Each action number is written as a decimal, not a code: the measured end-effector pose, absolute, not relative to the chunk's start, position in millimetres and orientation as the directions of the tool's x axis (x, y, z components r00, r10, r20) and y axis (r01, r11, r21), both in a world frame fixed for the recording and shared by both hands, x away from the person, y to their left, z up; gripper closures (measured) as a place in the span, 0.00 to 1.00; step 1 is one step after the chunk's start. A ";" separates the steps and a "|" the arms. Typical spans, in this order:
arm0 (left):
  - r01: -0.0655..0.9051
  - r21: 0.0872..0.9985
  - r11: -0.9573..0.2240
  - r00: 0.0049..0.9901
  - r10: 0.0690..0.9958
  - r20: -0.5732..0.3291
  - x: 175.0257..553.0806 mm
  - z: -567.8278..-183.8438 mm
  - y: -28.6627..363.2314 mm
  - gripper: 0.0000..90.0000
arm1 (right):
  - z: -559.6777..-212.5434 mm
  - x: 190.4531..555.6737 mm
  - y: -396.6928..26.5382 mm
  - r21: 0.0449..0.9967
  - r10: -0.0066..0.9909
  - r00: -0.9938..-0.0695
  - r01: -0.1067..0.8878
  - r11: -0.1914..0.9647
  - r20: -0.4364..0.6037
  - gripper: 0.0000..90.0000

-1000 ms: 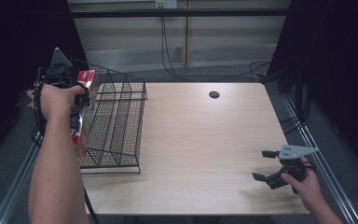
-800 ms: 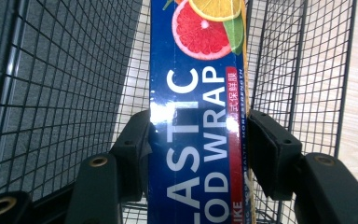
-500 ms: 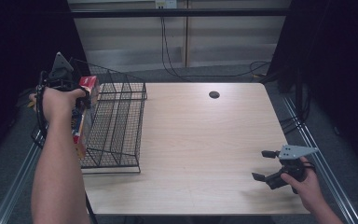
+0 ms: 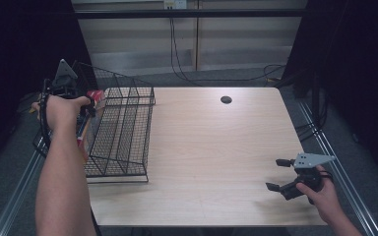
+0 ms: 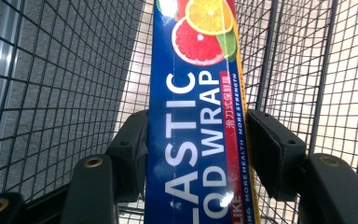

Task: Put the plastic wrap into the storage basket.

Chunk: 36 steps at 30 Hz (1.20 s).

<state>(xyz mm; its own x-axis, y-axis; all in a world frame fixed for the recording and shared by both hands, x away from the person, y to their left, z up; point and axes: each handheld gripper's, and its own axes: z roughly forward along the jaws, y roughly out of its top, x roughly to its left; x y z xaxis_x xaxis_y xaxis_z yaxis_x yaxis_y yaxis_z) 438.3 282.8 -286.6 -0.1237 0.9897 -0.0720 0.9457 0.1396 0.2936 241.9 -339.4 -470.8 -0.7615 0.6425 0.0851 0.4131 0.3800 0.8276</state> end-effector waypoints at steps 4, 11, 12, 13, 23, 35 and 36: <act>0.949 0.277 0.148 -0.133 0.989 -0.072 439.2 -293.1 284.5 0.47 | -471.1 241.9 -340.0 0.826 0.643 -0.761 0.411 0.385 0.080 0.03; 0.925 0.346 0.158 -0.138 0.987 -0.081 440.3 -274.3 277.9 0.45 | -472.6 242.8 -341.4 0.825 0.644 -0.761 0.415 0.383 0.083 0.03; 0.923 0.347 0.166 -0.136 0.985 -0.108 440.1 -271.6 274.1 0.45 | -472.6 243.0 -341.6 0.827 0.646 -0.759 0.413 0.381 0.081 0.03; 0.923 0.347 0.166 -0.136 0.985 -0.108 440.1 -271.6 274.1 0.45 | -472.6 243.0 -341.6 0.827 0.646 -0.759 0.413 0.381 0.081 0.03; 0.919 0.363 0.153 -0.097 0.981 -0.168 442.1 -273.3 253.3 0.32 | -472.0 241.3 -343.6 0.827 0.649 -0.756 0.418 0.376 0.087 0.03; 0.907 0.415 0.076 0.013 0.978 -0.207 433.9 -260.8 220.8 0.29 | -466.3 237.0 -343.4 0.836 0.648 -0.758 0.401 0.374 0.074 0.02; 0.905 0.420 0.069 0.023 0.977 -0.210 433.0 -260.2 216.1 0.29 | -466.5 236.9 -343.2 0.836 0.649 -0.758 0.401 0.375 0.073 0.02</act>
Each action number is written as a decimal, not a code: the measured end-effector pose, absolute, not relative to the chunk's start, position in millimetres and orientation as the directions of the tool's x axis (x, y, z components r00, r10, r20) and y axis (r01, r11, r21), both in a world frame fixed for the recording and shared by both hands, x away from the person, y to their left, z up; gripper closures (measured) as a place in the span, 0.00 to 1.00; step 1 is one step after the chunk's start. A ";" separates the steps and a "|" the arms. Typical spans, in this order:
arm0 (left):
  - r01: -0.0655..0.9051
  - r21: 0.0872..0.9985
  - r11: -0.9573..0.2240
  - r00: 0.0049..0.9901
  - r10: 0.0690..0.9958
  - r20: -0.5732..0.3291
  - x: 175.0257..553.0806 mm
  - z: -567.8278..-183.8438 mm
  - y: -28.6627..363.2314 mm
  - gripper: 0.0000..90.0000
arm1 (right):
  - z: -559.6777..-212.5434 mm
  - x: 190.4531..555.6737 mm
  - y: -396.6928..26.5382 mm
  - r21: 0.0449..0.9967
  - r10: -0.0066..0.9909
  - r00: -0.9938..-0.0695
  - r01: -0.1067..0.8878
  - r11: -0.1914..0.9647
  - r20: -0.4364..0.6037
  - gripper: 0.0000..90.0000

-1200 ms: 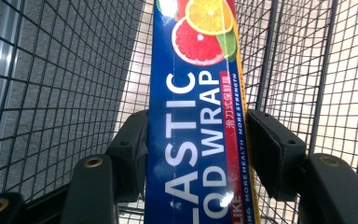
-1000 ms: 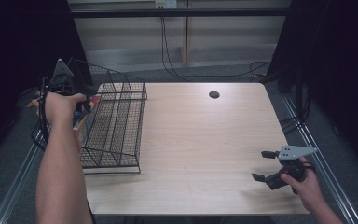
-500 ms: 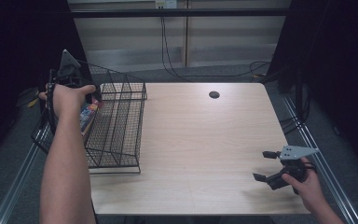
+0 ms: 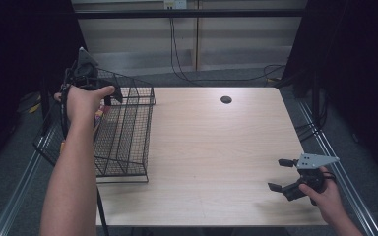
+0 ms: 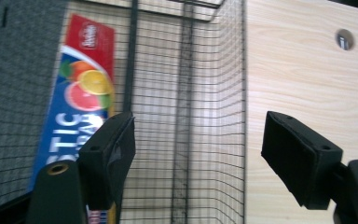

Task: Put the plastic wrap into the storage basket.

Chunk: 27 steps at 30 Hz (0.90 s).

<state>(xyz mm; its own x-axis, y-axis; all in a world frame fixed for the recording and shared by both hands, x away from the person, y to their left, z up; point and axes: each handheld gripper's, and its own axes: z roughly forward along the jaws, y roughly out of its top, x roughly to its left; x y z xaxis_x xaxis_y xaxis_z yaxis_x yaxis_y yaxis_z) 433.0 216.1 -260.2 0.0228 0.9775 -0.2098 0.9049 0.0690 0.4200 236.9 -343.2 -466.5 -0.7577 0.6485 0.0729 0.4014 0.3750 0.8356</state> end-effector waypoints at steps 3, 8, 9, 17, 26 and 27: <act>0.905 0.424 0.045 0.054 0.974 -0.218 432.1 -259.5 207.3 0.27 | -466.2 237.3 -342.7 0.834 0.645 -0.760 0.403 0.377 0.076 0.02; 0.905 0.425 0.026 0.079 0.971 -0.228 431.8 -260.6 198.5 0.26 | -464.8 238.1 -344.5 0.841 0.651 -0.756 0.397 0.367 0.073 0.02; 0.899 0.437 0.016 0.096 0.967 -0.235 431.7 -261.9 193.6 0.25 | -465.1 238.3 -344.6 0.841 0.654 -0.754 0.396 0.368 0.068 0.02; 0.889 0.454 -0.050 0.182 0.951 -0.252 430.6 -267.1 172.1 0.22 | -464.2 239.1 -344.2 0.841 0.647 -0.759 0.396 0.369 0.074 0.02; 0.881 0.462 -0.102 0.247 0.932 -0.266 427.7 -272.6 150.0 0.18 | -463.3 238.8 -343.4 0.843 0.645 -0.761 0.390 0.370 0.069 0.02; 0.881 0.462 -0.102 0.247 0.932 -0.266 427.7 -272.6 150.0 0.18 | -463.3 238.9 -343.3 0.843 0.645 -0.761 0.390 0.370 0.069 0.02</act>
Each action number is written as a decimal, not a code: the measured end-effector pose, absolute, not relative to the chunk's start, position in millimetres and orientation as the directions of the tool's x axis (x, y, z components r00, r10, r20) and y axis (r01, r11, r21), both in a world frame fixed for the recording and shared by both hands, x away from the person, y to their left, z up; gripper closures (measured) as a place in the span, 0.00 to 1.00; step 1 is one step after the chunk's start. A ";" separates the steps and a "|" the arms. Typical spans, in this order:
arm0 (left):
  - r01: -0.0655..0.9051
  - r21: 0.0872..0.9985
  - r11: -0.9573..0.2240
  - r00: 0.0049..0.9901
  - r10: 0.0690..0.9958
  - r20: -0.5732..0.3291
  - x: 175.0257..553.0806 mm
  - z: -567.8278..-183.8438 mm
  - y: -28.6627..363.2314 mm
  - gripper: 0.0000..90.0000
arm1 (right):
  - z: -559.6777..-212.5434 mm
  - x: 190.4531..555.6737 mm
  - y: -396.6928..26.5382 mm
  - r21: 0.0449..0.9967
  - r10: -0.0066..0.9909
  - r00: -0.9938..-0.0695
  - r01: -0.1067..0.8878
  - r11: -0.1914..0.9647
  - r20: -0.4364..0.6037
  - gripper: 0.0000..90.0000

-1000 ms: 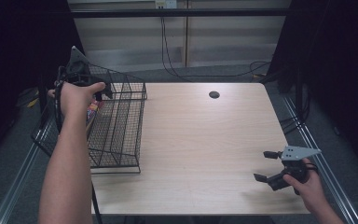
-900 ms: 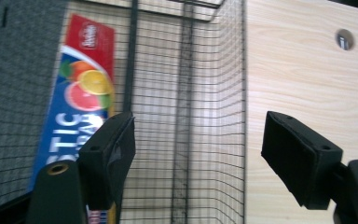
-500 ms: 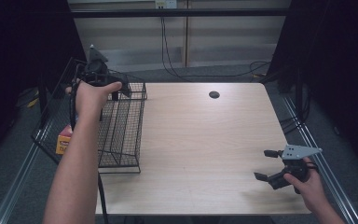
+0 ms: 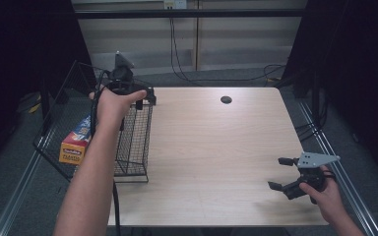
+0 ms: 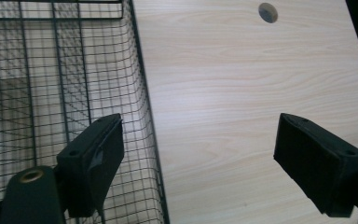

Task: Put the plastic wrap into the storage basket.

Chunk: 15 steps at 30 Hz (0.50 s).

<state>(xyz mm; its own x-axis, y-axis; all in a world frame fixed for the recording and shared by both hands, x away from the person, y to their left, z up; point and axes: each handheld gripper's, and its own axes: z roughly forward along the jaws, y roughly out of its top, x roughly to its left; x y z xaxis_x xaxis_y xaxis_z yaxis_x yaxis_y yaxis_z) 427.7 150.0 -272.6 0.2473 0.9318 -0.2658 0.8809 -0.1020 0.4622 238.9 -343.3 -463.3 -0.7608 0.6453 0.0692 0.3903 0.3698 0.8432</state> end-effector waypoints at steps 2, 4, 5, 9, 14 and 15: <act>0.879 0.464 -0.110 0.260 0.926 -0.273 426.7 -274.7 144.2 0.17 | -463.2 238.8 -343.1 0.843 0.645 -0.761 0.390 0.369 0.070 0.02; 0.877 0.466 -0.121 0.276 0.919 -0.282 425.6 -277.7 137.5 0.16 | -462.9 238.9 -343.1 0.845 0.644 -0.762 0.387 0.370 0.067 0.02; 0.877 0.466 -0.121 0.276 0.919 -0.282 425.6 -277.7 137.5 0.15 | -462.6 239.0 -343.4 0.845 0.642 -0.763 0.387 0.370 0.068 0.02; 0.873 0.464 -0.149 0.308 0.906 -0.290 423.9 -283.5 124.7 0.14 | -462.2 238.8 -343.9 0.845 0.643 -0.763 0.387 0.368 0.070 0.02; 0.868 0.468 -0.168 0.333 0.896 -0.295 422.3 -287.4 116.1 0.13 | -462.2 239.0 -343.8 0.846 0.643 -0.763 0.384 0.369 0.066 0.02; 0.868 0.468 -0.166 0.333 0.894 -0.301 421.9 -288.8 113.6 0.13 | -462.2 239.0 -343.8 0.846 0.643 -0.763 0.384 0.369 0.066 0.02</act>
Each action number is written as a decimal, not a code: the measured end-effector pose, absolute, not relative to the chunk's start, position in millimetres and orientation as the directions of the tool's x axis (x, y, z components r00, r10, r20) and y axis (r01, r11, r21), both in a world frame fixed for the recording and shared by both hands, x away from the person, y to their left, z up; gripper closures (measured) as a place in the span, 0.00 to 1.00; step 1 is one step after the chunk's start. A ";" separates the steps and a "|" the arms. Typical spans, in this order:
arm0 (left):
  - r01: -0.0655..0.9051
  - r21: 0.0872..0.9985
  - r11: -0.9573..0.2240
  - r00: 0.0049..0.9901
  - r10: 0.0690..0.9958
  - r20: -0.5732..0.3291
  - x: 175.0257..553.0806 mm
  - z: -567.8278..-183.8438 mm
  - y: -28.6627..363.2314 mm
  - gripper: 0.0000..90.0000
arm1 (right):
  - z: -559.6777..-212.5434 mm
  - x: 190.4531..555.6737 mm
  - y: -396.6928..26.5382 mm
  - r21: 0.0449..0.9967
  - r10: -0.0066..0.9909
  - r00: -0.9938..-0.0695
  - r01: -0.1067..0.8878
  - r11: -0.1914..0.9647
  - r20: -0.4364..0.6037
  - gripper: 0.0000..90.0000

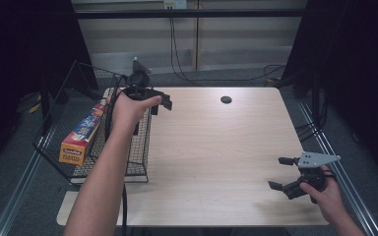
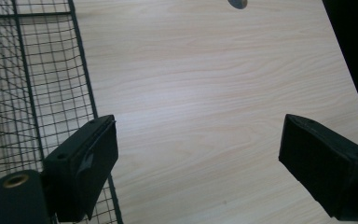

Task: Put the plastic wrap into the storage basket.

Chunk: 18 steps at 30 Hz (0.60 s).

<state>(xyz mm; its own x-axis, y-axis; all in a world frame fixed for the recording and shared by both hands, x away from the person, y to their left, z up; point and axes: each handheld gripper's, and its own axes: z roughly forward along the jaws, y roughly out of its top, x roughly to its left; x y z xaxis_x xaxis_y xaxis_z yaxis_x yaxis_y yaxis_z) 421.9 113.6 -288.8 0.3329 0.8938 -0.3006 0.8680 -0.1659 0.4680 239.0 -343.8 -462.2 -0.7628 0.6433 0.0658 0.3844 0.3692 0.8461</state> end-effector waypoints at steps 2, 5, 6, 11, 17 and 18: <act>0.866 0.465 -0.185 0.352 0.886 -0.302 421.1 -293.1 108.3 0.13 | -462.6 239.1 -343.5 0.845 0.643 -0.763 0.384 0.371 0.065 0.02; 0.862 0.466 -0.200 0.367 0.880 -0.301 419.7 -297.4 102.5 0.13 | -462.8 239.3 -343.2 0.846 0.643 -0.763 0.385 0.370 0.066 0.02; 0.860 0.468 -0.203 0.372 0.877 -0.304 419.0 -299.1 100.3 0.12 | -462.9 239.1 -343.2 0.845 0.644 -0.762 0.386 0.369 0.067 0.02; 0.853 0.469 -0.228 0.400 0.863 -0.309 416.0 -309.1 90.3 0.12 | -463.7 239.3 -343.6 0.844 0.640 -0.765 0.388 0.371 0.071 0.02; 0.846 0.471 -0.250 0.429 0.843 -0.323 412.9 -318.3 81.9 0.12 | -463.8 239.2 -342.6 0.842 0.636 -0.769 0.386 0.378 0.067 0.02; 0.846 0.471 -0.250 0.429 0.843 -0.323 412.9 -318.3 81.9 0.12 | -463.8 239.2 -342.6 0.842 0.636 -0.769 0.386 0.378 0.067 0.02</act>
<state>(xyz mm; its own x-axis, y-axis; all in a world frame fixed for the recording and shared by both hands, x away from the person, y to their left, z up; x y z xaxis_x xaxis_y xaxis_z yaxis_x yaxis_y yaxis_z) 412.9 81.9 -318.3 0.4293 0.8434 -0.3232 0.8461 -0.2503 0.4706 239.2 -342.6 -463.8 -0.7686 0.6362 0.0669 0.3859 0.3778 0.8416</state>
